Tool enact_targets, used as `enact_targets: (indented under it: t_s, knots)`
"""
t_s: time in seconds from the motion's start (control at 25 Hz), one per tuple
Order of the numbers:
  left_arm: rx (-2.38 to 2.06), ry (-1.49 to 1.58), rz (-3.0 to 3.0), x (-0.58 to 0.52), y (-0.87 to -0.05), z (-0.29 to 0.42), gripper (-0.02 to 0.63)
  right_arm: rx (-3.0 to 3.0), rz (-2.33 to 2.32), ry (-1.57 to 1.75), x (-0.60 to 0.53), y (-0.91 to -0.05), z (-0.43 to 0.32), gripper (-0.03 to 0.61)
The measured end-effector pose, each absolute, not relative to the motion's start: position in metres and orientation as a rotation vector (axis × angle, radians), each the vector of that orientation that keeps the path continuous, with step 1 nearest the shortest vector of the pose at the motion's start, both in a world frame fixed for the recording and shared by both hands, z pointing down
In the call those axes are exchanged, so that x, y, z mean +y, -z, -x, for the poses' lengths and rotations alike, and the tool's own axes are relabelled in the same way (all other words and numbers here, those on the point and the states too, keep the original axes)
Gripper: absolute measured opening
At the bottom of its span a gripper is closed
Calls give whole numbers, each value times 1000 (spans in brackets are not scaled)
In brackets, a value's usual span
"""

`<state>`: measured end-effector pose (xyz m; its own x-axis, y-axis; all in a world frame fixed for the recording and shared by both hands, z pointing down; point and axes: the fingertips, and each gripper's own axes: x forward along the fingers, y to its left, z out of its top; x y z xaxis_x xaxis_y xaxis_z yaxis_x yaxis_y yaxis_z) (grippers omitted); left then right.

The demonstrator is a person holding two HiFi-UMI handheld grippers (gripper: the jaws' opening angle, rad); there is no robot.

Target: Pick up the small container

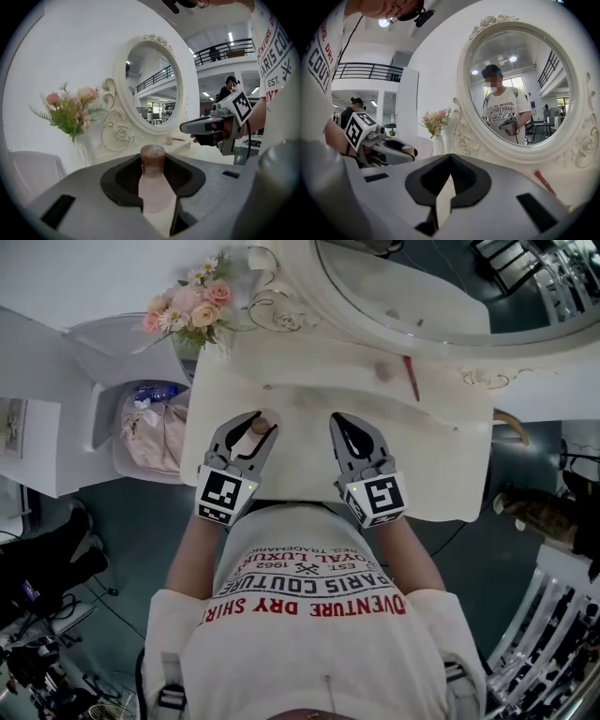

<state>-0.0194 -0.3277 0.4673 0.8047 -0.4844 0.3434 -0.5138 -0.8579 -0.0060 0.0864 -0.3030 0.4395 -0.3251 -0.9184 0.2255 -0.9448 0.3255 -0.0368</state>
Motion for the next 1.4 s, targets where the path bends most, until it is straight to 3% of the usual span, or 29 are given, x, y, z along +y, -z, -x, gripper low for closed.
enact_targets:
  t_s: [0.64, 1.4]
  knots:
    - [-759, -383, -3060, -315, -352, 24, 146, -2341, -2010, -33, -276, -361, -101, -2]
    - [-789, -321, -3076, -312, -340, 15, 146, -2332, -1975, -3, -264, -354, -112, -2]
